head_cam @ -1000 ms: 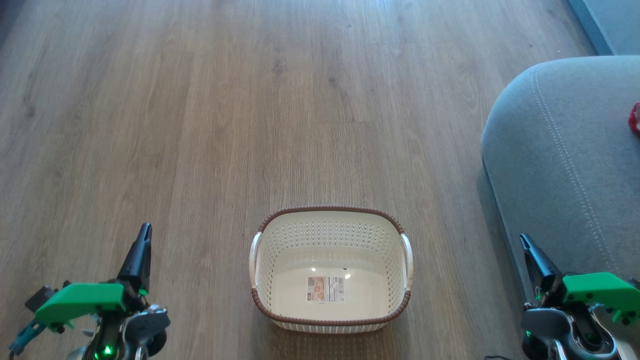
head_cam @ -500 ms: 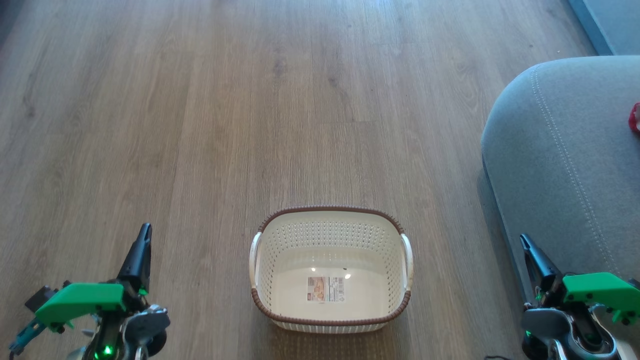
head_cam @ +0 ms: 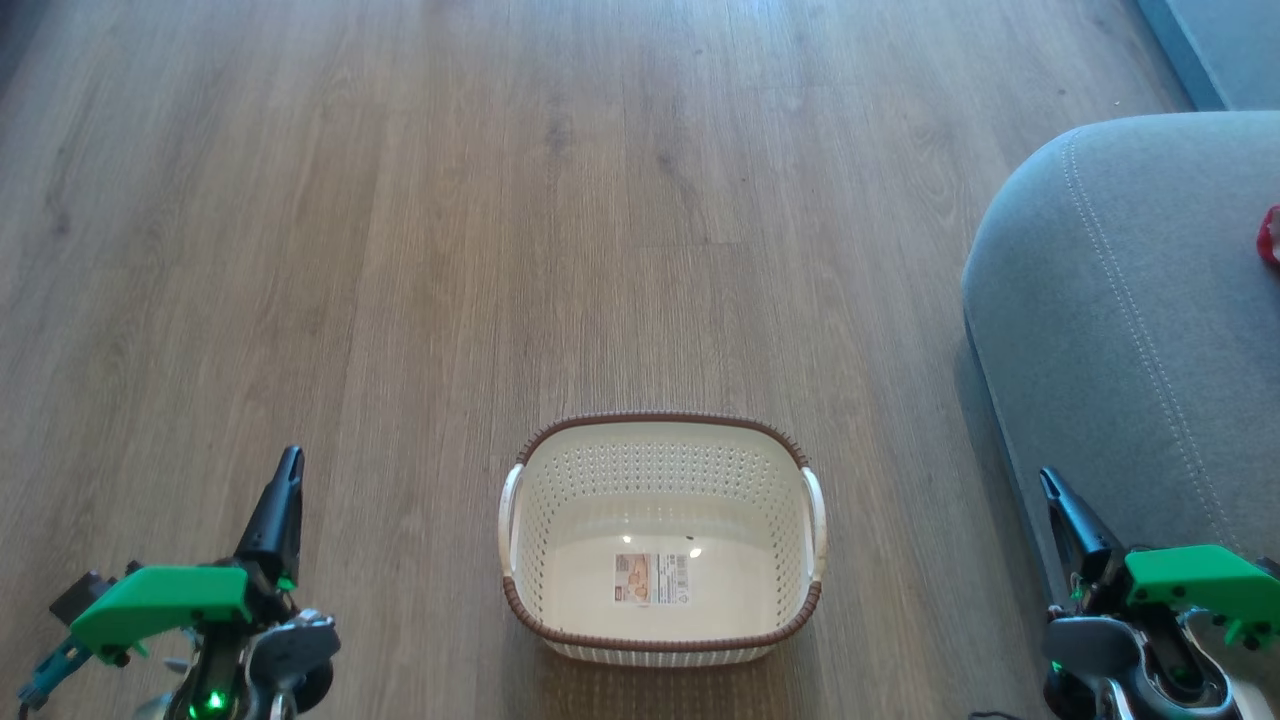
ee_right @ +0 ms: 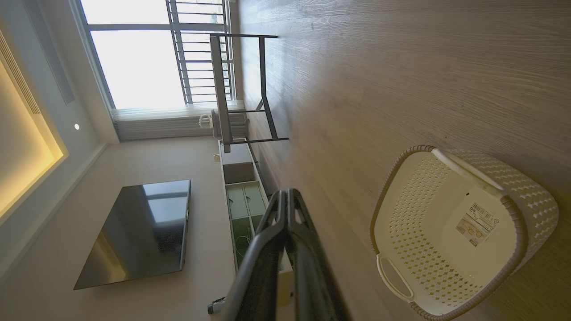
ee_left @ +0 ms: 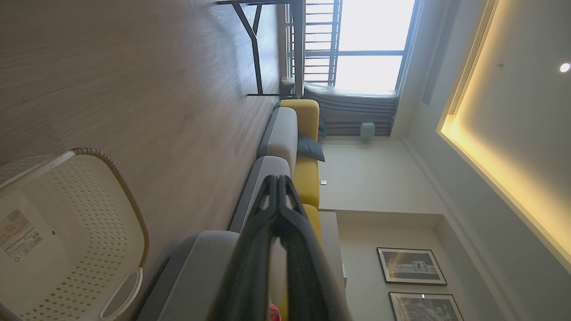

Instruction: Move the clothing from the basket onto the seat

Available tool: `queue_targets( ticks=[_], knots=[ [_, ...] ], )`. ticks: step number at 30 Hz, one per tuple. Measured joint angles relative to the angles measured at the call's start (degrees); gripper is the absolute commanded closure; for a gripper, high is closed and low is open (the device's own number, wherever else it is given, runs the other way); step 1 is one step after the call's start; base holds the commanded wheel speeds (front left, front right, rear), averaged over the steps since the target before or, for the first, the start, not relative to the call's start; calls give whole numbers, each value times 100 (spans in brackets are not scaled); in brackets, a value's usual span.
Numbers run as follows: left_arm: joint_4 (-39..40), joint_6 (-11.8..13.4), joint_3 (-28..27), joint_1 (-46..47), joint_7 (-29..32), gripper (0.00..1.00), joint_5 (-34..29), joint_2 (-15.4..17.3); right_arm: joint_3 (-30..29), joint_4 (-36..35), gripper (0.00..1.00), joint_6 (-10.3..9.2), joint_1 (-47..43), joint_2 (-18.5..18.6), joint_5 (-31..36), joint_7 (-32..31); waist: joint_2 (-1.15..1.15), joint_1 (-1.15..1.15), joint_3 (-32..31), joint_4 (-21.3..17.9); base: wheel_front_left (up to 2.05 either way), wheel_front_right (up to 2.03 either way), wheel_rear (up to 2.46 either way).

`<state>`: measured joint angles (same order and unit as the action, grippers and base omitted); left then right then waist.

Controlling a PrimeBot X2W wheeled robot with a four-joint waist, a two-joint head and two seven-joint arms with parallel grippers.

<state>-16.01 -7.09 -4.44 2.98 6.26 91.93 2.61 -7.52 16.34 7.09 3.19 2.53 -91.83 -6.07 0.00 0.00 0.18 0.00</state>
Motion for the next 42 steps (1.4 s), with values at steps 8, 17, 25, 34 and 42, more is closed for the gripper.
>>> queue_targets(
  ticks=[8,17,25,34,42],
  knots=[
    [0,0,0,0,0,100,0,0,0,0,100,-1,0,0,0,0,0,0,0,0,0,0,0],
    [0,0,0,0,0,100,0,-1,0,0,100,0,0,0,0,0,0,0,0,0,0,0,0],
    [0,0,0,0,0,100,0,-1,0,0,100,0,0,0,0,0,0,0,0,0,0,0,0],
    [0,0,0,0,0,100,0,-1,0,0,100,-1,0,0,0,0,0,0,0,0,0,0,0],
    [0,0,0,0,0,100,0,-1,0,0,100,-1,0,0,0,0,0,0,0,0,0,0,0]
  ],
)
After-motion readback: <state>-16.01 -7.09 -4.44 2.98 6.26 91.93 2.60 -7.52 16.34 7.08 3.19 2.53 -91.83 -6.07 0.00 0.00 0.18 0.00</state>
